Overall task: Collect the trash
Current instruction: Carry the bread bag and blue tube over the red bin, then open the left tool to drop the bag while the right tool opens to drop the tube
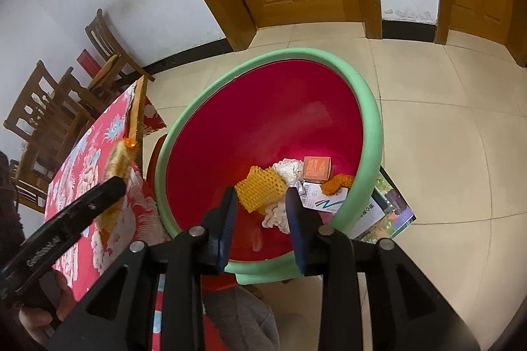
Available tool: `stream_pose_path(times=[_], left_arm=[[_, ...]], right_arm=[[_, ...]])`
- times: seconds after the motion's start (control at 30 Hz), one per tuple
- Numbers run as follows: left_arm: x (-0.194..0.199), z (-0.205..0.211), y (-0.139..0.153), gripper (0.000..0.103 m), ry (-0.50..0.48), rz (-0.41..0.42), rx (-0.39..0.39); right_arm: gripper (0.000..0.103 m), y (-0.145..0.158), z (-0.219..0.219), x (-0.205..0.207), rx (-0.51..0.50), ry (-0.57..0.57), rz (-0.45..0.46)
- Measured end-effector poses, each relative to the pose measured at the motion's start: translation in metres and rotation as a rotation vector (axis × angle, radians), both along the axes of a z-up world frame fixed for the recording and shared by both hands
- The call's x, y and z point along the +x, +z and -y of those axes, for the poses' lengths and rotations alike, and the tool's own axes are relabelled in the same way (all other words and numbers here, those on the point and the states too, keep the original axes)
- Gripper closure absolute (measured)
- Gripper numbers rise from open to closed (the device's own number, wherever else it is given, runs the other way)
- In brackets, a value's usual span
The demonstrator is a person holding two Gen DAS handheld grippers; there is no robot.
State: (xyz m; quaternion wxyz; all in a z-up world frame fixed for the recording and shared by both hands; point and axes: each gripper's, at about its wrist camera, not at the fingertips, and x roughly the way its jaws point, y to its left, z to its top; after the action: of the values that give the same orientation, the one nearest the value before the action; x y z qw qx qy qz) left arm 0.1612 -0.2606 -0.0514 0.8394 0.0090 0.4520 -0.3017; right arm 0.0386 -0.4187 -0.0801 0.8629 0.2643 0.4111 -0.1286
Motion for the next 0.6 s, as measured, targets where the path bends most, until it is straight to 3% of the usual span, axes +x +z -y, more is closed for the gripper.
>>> stream_pose_path(times=[0.37,0.5,0.6], left_arm=[[-0.001,0.023,-0.009,0.062,-0.066,0.013,0.023],[-0.001,0.025,-0.009,0.049,-0.064,0.013,0.017],[-0.002,0.024,-0.007,0.048,-0.059,0.018,0.021]], right_arm=[[0.070,0.005,0.006,-0.012,-0.004,-0.019,0.016],[0.070,0.005,0.007,-0.014,-0.004,-0.020,0.016],[0.070,0.007,0.006,-0.015,-0.006,-0.020,0.020]])
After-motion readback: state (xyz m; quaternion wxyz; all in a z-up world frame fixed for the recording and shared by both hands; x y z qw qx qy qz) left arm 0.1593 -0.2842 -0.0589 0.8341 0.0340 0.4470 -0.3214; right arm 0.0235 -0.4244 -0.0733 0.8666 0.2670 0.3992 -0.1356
